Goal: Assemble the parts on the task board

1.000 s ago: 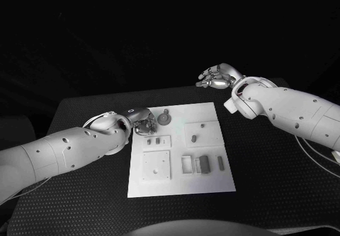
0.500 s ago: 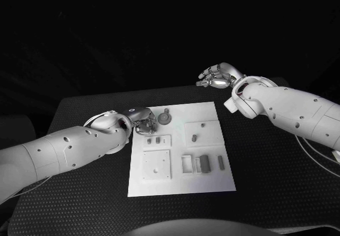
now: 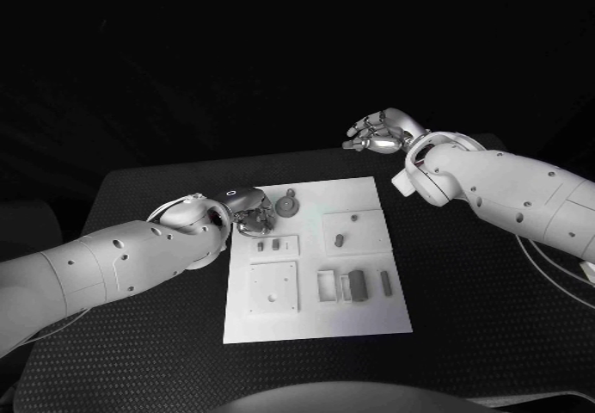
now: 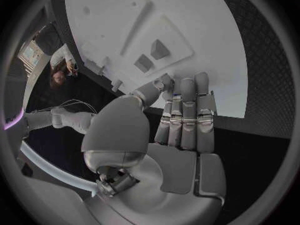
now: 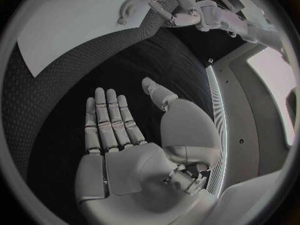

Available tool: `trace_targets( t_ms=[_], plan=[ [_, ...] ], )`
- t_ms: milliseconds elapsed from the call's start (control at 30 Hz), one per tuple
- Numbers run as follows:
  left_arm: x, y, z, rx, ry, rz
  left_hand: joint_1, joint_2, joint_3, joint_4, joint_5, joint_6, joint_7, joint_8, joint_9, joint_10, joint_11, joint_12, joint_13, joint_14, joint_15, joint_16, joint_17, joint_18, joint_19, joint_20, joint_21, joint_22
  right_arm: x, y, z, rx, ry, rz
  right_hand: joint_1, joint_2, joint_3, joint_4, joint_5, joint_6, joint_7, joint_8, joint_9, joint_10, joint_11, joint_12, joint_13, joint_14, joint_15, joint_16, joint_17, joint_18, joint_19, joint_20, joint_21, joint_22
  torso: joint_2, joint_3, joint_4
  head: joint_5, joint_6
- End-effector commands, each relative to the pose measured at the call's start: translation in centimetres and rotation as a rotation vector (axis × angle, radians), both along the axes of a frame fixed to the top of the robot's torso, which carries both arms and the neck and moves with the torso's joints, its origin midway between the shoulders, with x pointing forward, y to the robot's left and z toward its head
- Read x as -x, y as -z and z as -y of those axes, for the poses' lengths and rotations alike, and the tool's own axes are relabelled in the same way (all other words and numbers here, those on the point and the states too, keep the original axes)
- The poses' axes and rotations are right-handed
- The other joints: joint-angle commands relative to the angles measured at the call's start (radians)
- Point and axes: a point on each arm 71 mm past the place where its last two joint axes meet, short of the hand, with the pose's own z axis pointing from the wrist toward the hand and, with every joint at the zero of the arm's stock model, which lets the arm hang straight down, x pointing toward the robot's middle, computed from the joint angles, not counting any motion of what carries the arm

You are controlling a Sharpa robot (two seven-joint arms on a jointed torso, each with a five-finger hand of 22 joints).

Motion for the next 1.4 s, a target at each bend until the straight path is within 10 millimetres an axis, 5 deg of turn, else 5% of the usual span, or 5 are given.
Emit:
trace_targets(
  t_ms=[33, 867, 1400],
  plan=[
    [0.57, 0.67, 0.63, -0.017, 0.037, -0.037, -0.005, 0.006, -0.003, -0.003, 0.003, 0.006, 0.002, 0.005, 0.001, 0.010, -0.001, -0.002, 0.000, 0.007, -0.001, -0.004, 0.002, 0.024, 0.007, -0.004, -0.005, 0.001, 0.06, 0.00, -0.22, 0.000, -0.019, 0.000, 0.004, 0.001, -0.004, 0.000, -0.002, -0.006, 0.034, 0.006, -0.001, 0.003, 0.006, -0.004, -0.001, 0.000, 0.005, -0.007, 0.001, -0.020, -0.007, -0.002, -0.005, 0.002, 0.000, 0.0002, 0.0005, -0.001, -0.001],
    [0.56, 0.91, 0.55, -0.033, 0.034, -0.042, -0.004, 0.003, -0.005, -0.004, 0.003, 0.010, -0.001, 0.010, 0.002, 0.018, -0.004, -0.001, 0.002, 0.006, -0.004, -0.009, 0.009, 0.022, 0.006, -0.005, -0.010, 0.005, 0.04, 0.00, -0.18, 0.000, -0.017, 0.000, 0.004, 0.001, -0.005, 0.001, -0.002, -0.006, 0.034, 0.006, -0.002, 0.003, 0.006, -0.004, -0.004, 0.000, 0.005, -0.008, 0.002, -0.021, -0.007, -0.002, -0.007, 0.003, 0.000, -0.0006, 0.0007, -0.001, 0.001],
    [0.49, 1.05, 0.43, -0.039, 0.028, -0.043, -0.014, -0.027, -0.020, -0.003, -0.001, -0.047, 0.019, -0.014, -0.016, -0.036, 0.014, -0.006, -0.009, -0.019, 0.012, -0.027, 0.029, 0.023, -0.010, 0.006, -0.028, 0.014, 0.02, 0.01, -0.17, 0.000, -0.017, 0.001, 0.004, 0.000, -0.005, 0.001, -0.002, -0.006, 0.034, 0.006, -0.002, 0.002, 0.006, -0.004, -0.005, 0.000, 0.005, -0.010, 0.003, -0.021, -0.007, -0.002, -0.008, 0.004, 0.000, -0.0009, 0.0008, -0.001, 0.000]
  ],
)
